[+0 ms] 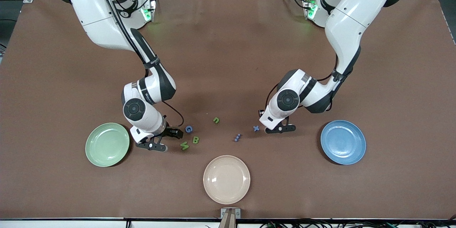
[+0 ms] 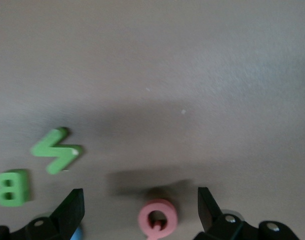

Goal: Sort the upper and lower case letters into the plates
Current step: 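Grasp the pink letter with the right gripper while the left gripper grasps a green letter, then drop the green letter on the blue plate while the right gripper carries pink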

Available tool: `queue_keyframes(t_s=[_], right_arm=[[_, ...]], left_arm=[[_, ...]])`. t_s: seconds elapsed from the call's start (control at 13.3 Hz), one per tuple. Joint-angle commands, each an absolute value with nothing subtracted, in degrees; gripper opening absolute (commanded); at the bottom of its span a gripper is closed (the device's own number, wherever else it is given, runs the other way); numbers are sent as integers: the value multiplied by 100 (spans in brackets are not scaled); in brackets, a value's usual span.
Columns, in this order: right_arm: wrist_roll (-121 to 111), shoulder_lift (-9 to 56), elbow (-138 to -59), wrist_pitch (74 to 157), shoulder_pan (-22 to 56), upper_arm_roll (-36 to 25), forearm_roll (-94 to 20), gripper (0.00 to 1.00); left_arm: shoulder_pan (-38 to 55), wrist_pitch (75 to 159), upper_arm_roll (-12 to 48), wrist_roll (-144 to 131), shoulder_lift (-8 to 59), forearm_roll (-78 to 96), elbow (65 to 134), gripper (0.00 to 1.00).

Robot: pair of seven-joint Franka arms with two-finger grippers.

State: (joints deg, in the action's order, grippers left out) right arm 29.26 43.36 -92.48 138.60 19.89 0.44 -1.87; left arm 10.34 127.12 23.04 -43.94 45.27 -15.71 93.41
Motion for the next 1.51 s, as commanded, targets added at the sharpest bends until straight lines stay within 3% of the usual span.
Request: queue_keyframes(t_s=[0.0, 0.08, 0.23, 0.38, 0.68, 0.98, 1.13, 1.2, 1.28, 1.43], right_arm=[[2936, 4219, -9527, 13878, 1951, 53, -264, 100], [2927, 4219, -9597, 13878, 1951, 53, -264, 100], [2927, 4219, -9694, 13878, 1986, 53, -264, 97], [2900, 4201, -9703, 13782, 2004, 53, -264, 83], [2804, 4192, -9694, 13702, 2013, 53, -264, 38], [2778, 4157, -9668, 13650, 1987, 44, -246, 6], [2428, 4009, -9450, 13510, 1725, 9, -176, 3], [2034, 4008, -9213, 13283, 1488, 9, -176, 3], [1534, 4017, -8993, 13124, 1198, 9, -176, 3], [585, 4043, -8860, 13113, 819, 0, -132, 3]], left_arm=[[1037, 12762, 2312, -4517, 4605, -1696, 9325, 46], [1037, 12762, 2312, -4518, 4605, -1696, 9325, 35], [1020, 12762, 2312, -4526, 4597, -1679, 9325, 1], [897, 12710, 2294, -4605, 4483, -1679, 9229, 0], [73, 12674, 2189, -4073, 3965, -1723, 9150, 0], [-1043, 12674, 2188, -2526, 4033, -1871, 8991, 3], [-1300, 12709, 2188, -2338, 4174, -2169, 8983, 16], [-1344, 12709, 2188, -2373, 4201, -2301, 8991, 53], [-1449, 12709, 2188, -2417, 4201, -2320, 9000, 100], [-1442, 12683, 2241, -2443, 4131, -2303, 9009, 100]])
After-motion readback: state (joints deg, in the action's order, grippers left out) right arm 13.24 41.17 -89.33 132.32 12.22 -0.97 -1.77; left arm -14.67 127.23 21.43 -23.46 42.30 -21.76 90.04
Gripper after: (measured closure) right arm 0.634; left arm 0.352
